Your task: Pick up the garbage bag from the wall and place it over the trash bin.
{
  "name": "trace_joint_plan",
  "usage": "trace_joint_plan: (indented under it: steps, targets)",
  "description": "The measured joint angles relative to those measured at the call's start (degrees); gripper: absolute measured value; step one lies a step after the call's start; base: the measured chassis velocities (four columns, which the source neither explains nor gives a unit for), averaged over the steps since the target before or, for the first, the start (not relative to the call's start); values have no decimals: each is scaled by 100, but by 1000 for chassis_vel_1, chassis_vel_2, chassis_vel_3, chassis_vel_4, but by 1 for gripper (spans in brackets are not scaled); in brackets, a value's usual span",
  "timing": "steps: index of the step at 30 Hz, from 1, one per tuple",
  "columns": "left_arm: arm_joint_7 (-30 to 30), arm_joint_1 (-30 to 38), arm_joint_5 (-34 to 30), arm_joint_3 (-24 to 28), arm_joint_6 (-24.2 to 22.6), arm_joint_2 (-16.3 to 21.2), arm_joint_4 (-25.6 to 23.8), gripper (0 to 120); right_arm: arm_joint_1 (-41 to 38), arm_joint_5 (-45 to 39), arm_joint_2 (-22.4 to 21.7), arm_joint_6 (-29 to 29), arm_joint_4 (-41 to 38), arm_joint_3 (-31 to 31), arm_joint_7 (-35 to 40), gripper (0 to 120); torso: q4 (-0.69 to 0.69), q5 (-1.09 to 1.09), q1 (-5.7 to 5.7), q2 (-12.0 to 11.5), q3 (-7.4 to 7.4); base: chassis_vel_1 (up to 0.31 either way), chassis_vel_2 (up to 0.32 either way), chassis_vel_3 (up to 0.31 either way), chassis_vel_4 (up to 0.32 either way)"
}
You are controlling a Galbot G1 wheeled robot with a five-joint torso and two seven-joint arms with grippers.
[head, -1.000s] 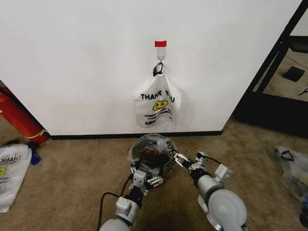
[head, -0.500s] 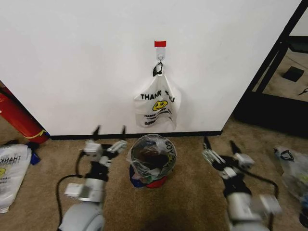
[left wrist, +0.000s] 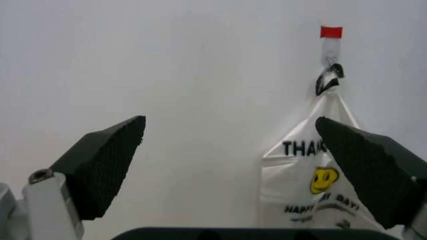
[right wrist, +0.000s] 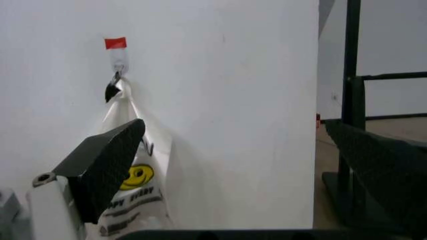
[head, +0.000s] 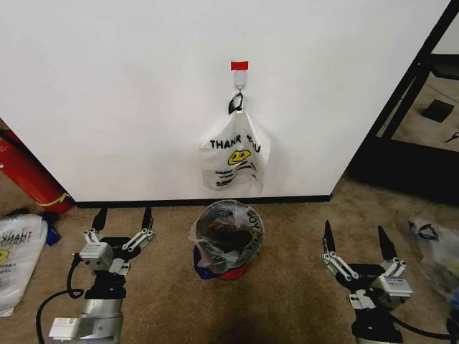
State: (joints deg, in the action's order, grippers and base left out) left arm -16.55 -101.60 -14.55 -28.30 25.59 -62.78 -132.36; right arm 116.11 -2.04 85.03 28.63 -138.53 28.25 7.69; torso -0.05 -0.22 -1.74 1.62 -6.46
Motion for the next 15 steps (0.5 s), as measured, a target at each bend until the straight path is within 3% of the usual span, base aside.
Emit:
trace_joint_plan:
  steps: [15]
  targets:
    - [-2,-1,398,411,-239,-108,-77,100,50,15,52,-125,-100,-65,84,100,0,1,-1,0,0,0,0,0,0]
